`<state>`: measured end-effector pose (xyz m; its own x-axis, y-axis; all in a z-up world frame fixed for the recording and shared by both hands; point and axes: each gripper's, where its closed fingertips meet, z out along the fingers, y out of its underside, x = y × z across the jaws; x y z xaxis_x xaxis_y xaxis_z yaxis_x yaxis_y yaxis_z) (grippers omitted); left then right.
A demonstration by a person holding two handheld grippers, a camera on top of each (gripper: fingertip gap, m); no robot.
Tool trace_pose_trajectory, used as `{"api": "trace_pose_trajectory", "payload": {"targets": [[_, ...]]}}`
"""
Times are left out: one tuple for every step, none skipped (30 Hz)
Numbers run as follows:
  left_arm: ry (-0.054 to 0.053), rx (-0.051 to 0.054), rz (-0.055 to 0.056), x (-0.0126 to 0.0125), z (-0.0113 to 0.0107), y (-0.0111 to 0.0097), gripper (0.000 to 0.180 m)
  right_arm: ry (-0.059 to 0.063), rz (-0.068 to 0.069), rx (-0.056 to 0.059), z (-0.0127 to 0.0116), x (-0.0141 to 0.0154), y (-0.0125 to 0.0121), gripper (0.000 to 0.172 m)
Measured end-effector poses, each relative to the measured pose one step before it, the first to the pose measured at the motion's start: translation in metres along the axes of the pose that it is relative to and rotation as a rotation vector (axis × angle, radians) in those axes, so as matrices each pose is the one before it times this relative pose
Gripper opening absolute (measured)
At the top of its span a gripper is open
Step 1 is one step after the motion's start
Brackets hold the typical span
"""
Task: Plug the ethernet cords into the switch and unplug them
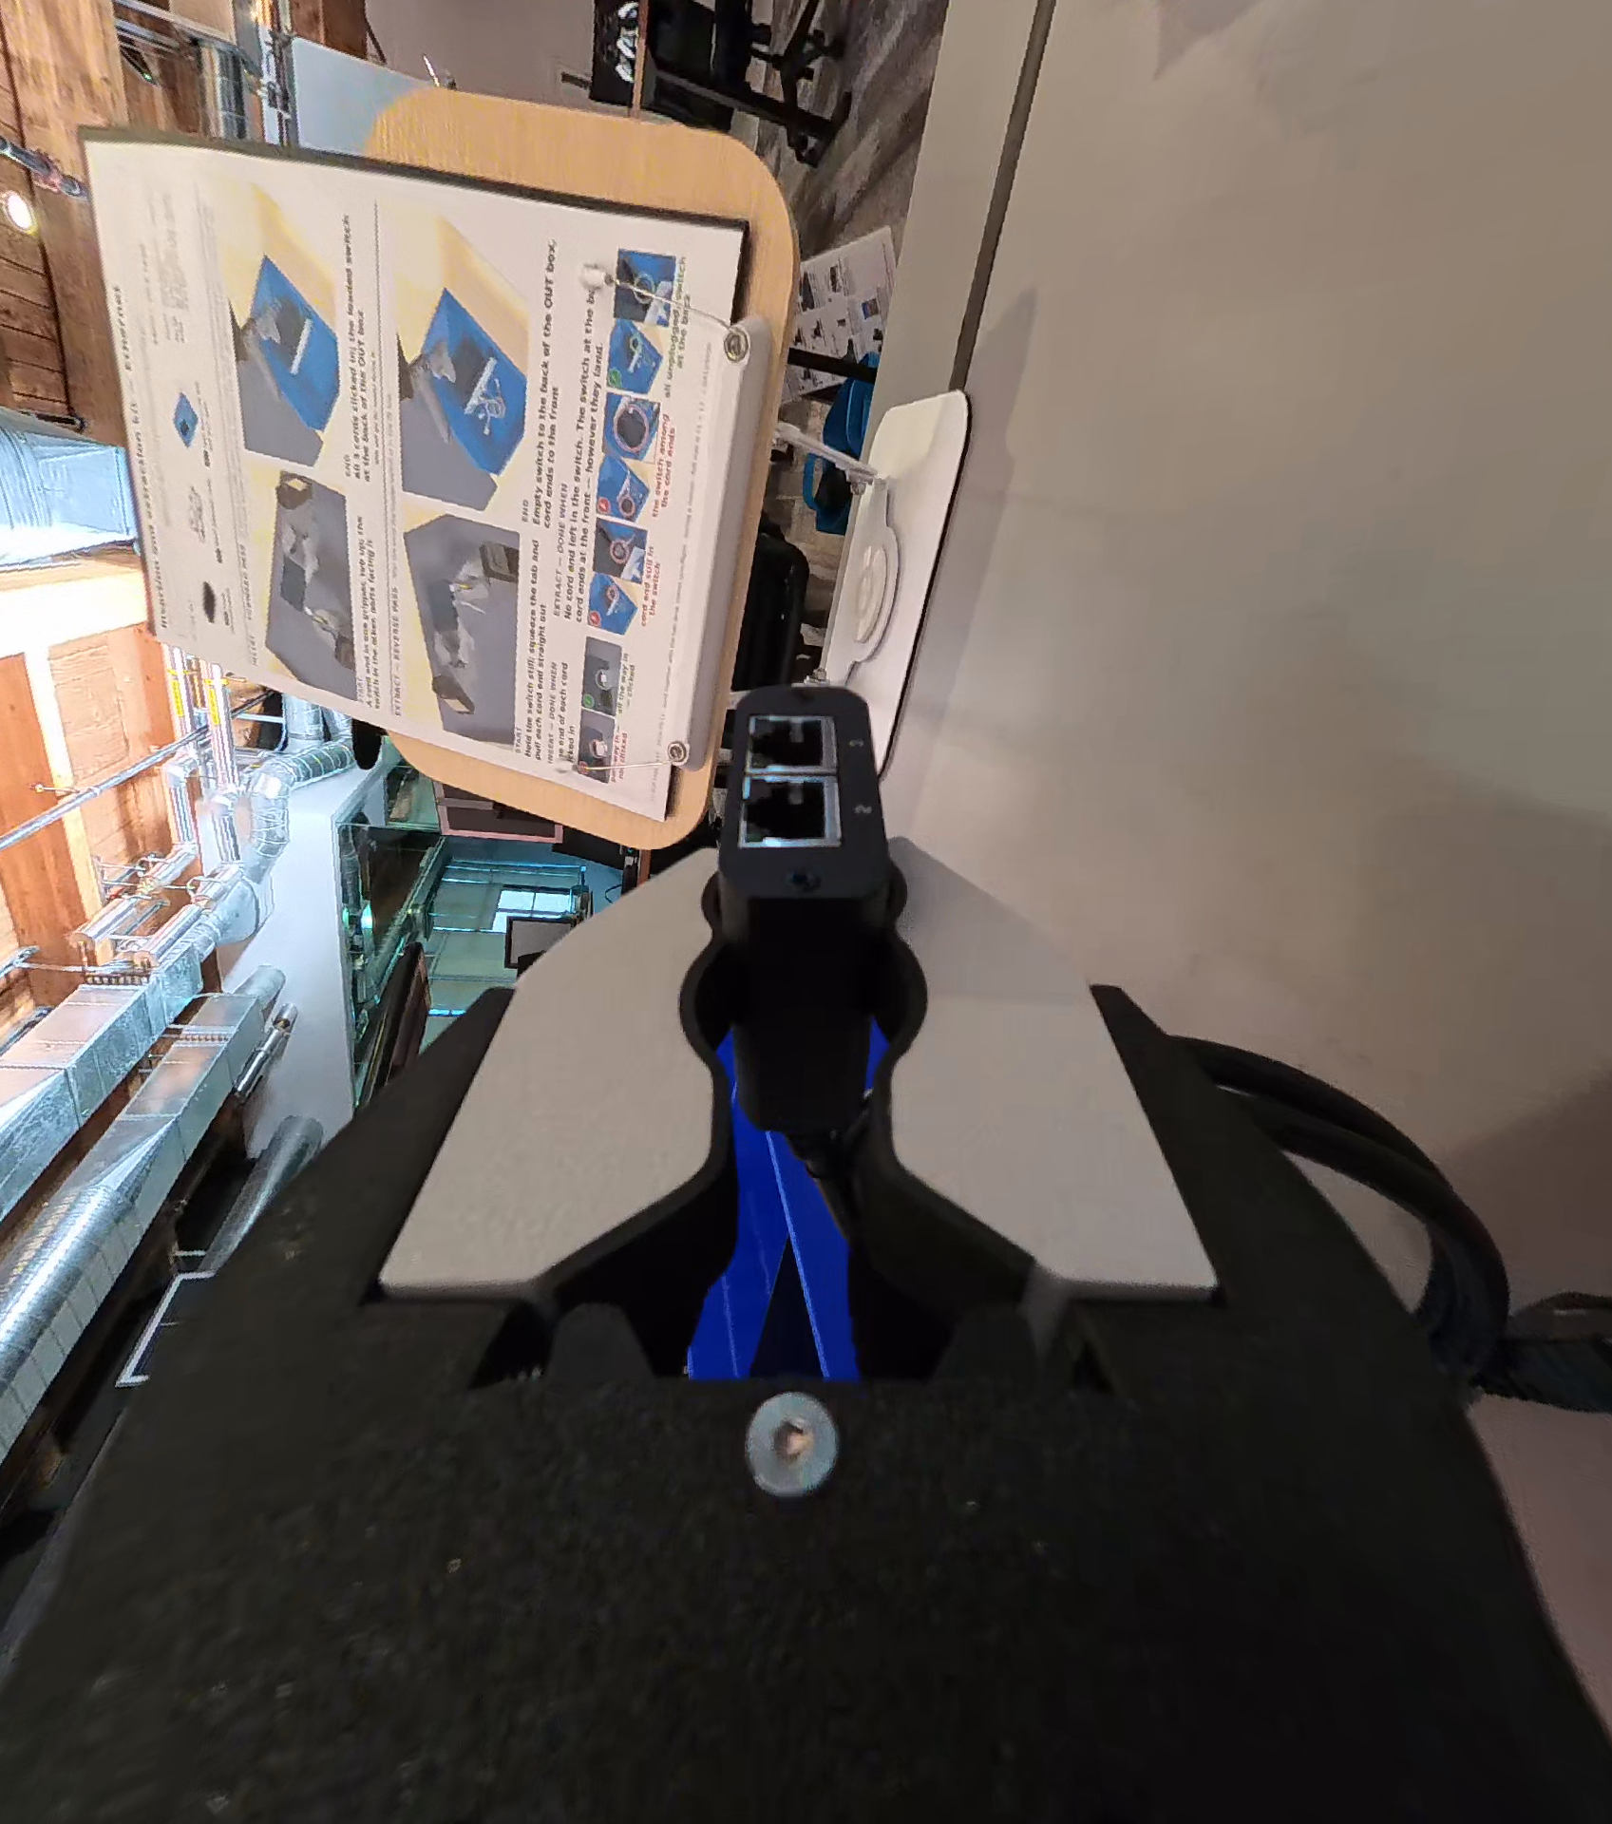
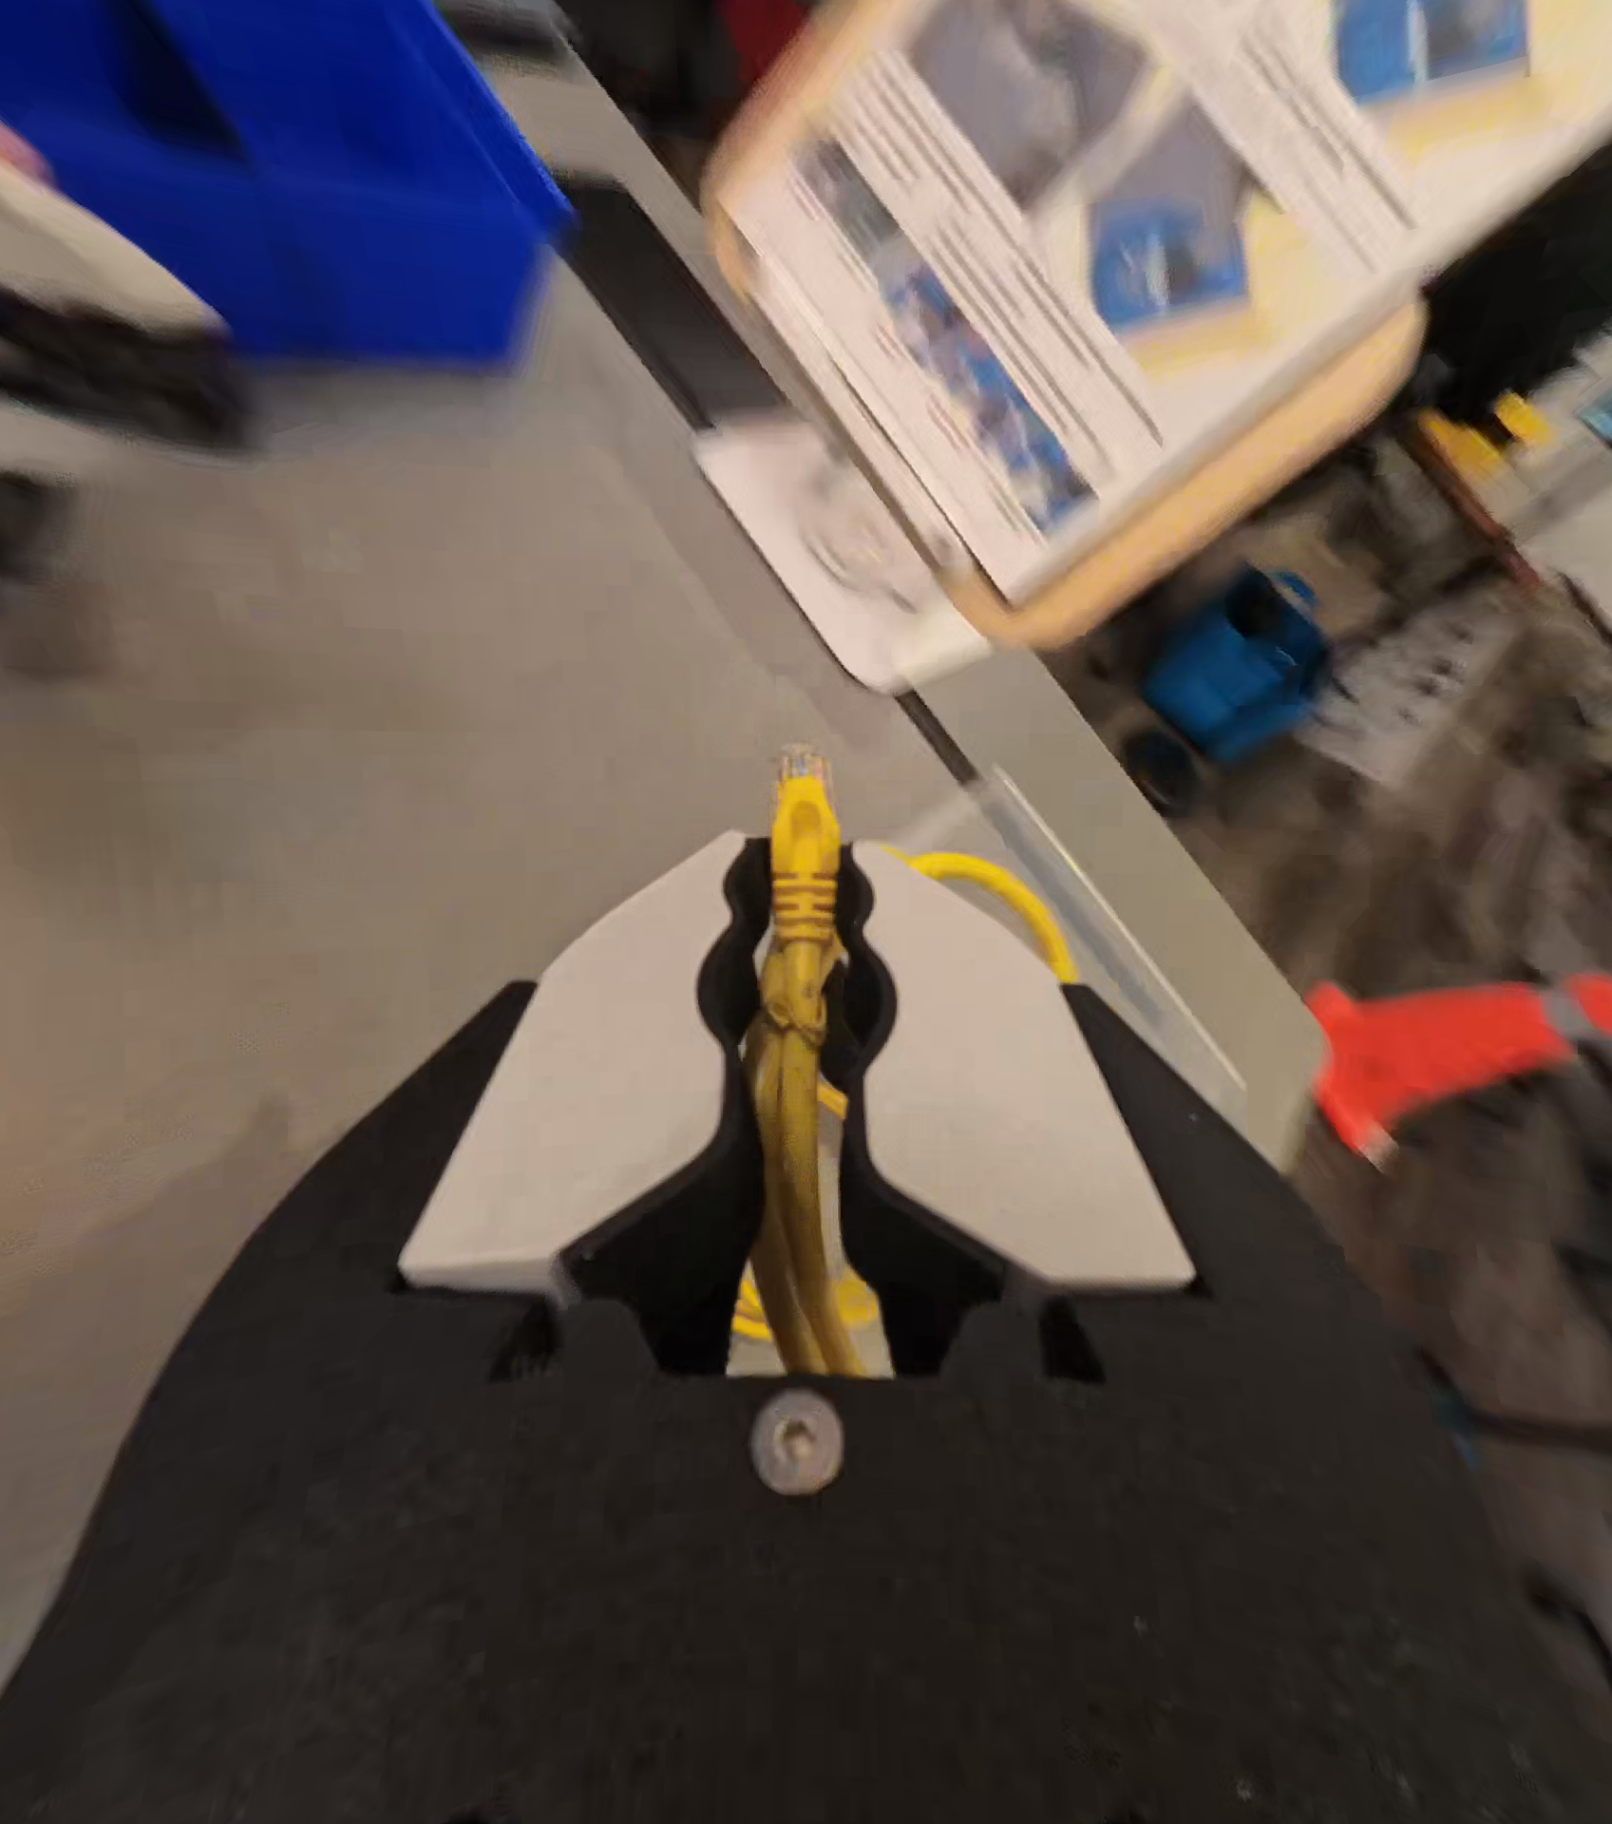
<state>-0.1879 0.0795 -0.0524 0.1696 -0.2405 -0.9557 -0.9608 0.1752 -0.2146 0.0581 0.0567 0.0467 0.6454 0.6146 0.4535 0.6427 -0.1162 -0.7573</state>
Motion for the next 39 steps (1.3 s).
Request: {"api": "trace_pose_trajectory", "payload": {"targets": [[0.0009, 0.0044, 0.0002, 0.00035, -0.00065, -0.00127, 0.025, 0.0554, -0.0073, -0.0492, 0.01201, 0.00822, 0.02304, 0.012], [0.0013, 0.0036, 0.0001, 0.00042, -0.00056, -0.00082, 0.025, 0.0003, 0.0025, -0.0479, 0.01642, -0.00048, 0.02357, 0.012], [0.0014, 0.0013, -0.0004, 0.00044, -0.00023, -0.00041, 0.025, -0.0281, 0.0079, -0.0675, 0.01935, -0.00447, 0.02643, 0.012], [0.0022, 0.0017, -0.0008, 0.00032, -0.00019, -0.00029, 0.025, -0.0332, 0.011, -0.0824, 0.02099, -0.00472, 0.02778, 0.013], [0.0033, 0.002, -0.0034, 0.00026, -0.0001, -0.00008, 0.025, -0.0358, 0.0187, -0.071, 0.02101, -0.00544, 0.02451, 0.014], [0.0039, 0.0028, -0.0056, 0.00004, -0.00023, 0.00011, 0.025, -0.0364, 0.0368, -0.0409, 0.01908, -0.00604, 0.01704, 0.025], [0.0064, 0.0025, -0.0068, 0.00028, -0.00013, 0.00034, 0.025, -0.0586, 0.0398, -0.0186, 0.01443, -0.00858, 0.0098, 0.049], [0.008, 0.0022, -0.0083, 0.00036, 0.00014, 0.00062, 0.025, -0.0406, 0.0369, -0.0168, 0.00803, -0.00487, 0.00541, 0.058], [0.0066, 0.0026, -0.0098, 0.00011, 0.0003, 0.00066, 0.025, -0.014, 0.02, 0.0034, 0.00101, -0.00053, -0.00081, 0.057], [0.0079, 0.001, -0.009, 0.0004, 0.00048, 0.00066, 0.025, -0.0013, 0.0064, 0.0363, -0.00516, 0.00122, -0.0073, 0.055], [0.0078, 0.0016, -0.0077, 0.00048, 0.00059, 0.00052, 0.025, 0.0012, 0.0003, 0.0521, -0.00942, 0.00139, -0.01114, 0.05], [0.0042, 0.006, -0.0068, 0.00013, 0.00006, -0.00034, 0.025, -0.0003, 0.0006, 0.0587, -0.01129, 0.00071, -0.01335, 0.046], [0.0013, 0.0113, -0.0061, -0.00012, -0.00045, -0.00123, 0.025, -0.0033, 0.0004, 0.0592, -0.01136, -0.00105, -0.01425, 0.044], [0.0031, 0.0138, -0.0061, 0.00009, -0.00067, -0.00181, 0.025, -0.0101, -0.0008, 0.0588, -0.00997, -0.00364, -0.01483, 0.043], [0.0055, 0.0171, -0.0119, 0.00003, -0.001, -0.00242, 0.025, -0.0272, -0.0052, 0.0603, -0.00738, -0.00796, -0.01506, 0.043], [0.0127, 0.0262, -0.0197, 0.00049, -0.00139, -0.00373, 0.025, -0.0438, -0.0137, 0.0612, -0.00431, -0.01251, -0.01487, 0.042], [0.0319, 0.0434, -0.0264, 0.00258, -0.00203, -0.00605, 0.025, -0.0571, -0.0239, 0.0649, -0.00063, -0.01601, -0.01438, 0.041], [0.0489, 0.0622, -0.0319, 0.0047, -0.00307, -0.00862, 0.025, -0.0685, -0.0269, 0.0689, 0.00337, -0.0187, -0.01354, 0.041], [0.0441, 0.0707, -0.037, 0.00403, -0.00407, -0.01003, 0.025, -0.0771, -0.0241, 0.0633, 0.00759, -0.02001, -0.01127, 0.041], [0.0339, 0.0671, -0.0465, 0.0021, -0.00439, -0.01016, 0.025, -0.0759, -0.0178, 0.0507, 0.01148, -0.01897, -0.00828, 0.042], [0.0356, 0.0642, -0.0491, 0.00183, -0.00454, -0.01042, 0.025, -0.0666, -0.0081, 0.0398, 0.01415, -0.01644, -0.00555, 0.043], [0.0305, 0.0611, -0.0456, 0.00064, -0.00437, -0.01006, 0.025, -0.0587, 0.0033, 0.0303, 0.01587, -0.01371, -0.00305, 0.043], [0.0247, 0.0513, -0.0452, -0.00024, -0.00394, -0.00863, 0.025, -0.06, 0.0184, 0.0225, 0.01643, -0.01248, -0.00123, 0.044], [0.0223, 0.0435, -0.0449, -0.00078, -0.00343, -0.00708, 0.025, -0.0603, 0.0246, 0.0141, 0.01607, -0.0114, 0.00034, 0.045], [0.026, 0.0383, -0.0419, -0.00005, -0.00305, -0.0059, 0.025, -0.0571, 0.0261, 0.0091, 0.01519, -0.01005, 0.0013, 0.047], [0.0156, 0.0351, -0.036, -0.00103, -0.00289, -0.0048, 0.025, -0.0461, 0.02, 0.0082, 0.01371, -0.00783, 0.00152, 0.047], [0.0084, 0.0322, -0.0287, -0.00137, -0.00246, -0.00391, 0.025, -0.0382, 0.0145, 0.0088, 0.01238, -0.00659, 0.00149, 0.047], [0.0117, 0.0212, -0.0214, -0.00055, -0.00153, -0.00246, 0.025, -0.0515, 0.0178, 0.0168, 0.01127, -0.00865, 0.00035, 0.047], [0.0024, 0.0088, -0.0103, -0.00082, -0.00081, -0.00083, 0.025, -0.0638, 0.0276, 0.0255, 0.01029, -0.01031, -0.00161, 0.049], [-0.011, 0.0025, 0.0073, -0.0014, -0.00026, 0.0, 0.024, -0.0577, 0.034, 0.0358, 0.00901, -0.00905, -0.00336, 0.05], [-0.0039, -0.0016, 0.0145, 0.00003, 0.00004, 0.00021, 0.025, -0.058, 0.0287, 0.0292, 0.00725, -0.00869, -0.00229, 0.047], [-0.0017, 0.0028, 0.0108, 0.00039, -0.00044, -0.00095, 0.025, -0.0336, 0.0205, 0.0076, 0.00504, -0.00428, 0.00108, 0.041], [-0.0078, 0.0032, 0.0065, -0.00047, -0.00066, -0.00134, 0.025, -0.0061, 0.0262, 0.0091, 0.00354, 0.00043, 0.00145, 0.042], [0.0007, 0.0044, 0.0059, 0.00069, -0.00041, -0.00167, 0.025, -0.0132, 0.0285, 0.0105, 0.00186, -0.00005, 0.00109, 0.044], [0.0032, 0.0042, 0.0033, 0.00098, -0.00034, -0.00164, 0.025, -0.0228, 0.034, 0.0131, 0.00073, -0.00112, 0.00044, 0.047], [-0.0013, 0.009, 0.003, 0.00042, -0.00087, -0.00237, 0.025, -0.0215, 0.0377, 0.0093, -0.00017, -0.00115, 0.0007, 0.05], [-0.0025, 0.009, 0.0097, 0.00033, -0.00108, -0.00214, 0.025, -0.016, 0.0295, -0.0066, -0.00232, -0.00104, 0.00144, 0.056], [0.0014, 0.0033, 0.0136, 0.00056, -0.00111, -0.00137, 0.025, -0.0196, 0.0078, -0.0123, -0.0048, -0.00228, 0.00126, 0.059], [-0.0036, 0.0049, 0.011, -0.00029, -0.00126, -0.00127, 0.025, -0.0044, -0.0047, -0.0093, -0.00654, -0.0006, 0.00061, 0.065]]}}
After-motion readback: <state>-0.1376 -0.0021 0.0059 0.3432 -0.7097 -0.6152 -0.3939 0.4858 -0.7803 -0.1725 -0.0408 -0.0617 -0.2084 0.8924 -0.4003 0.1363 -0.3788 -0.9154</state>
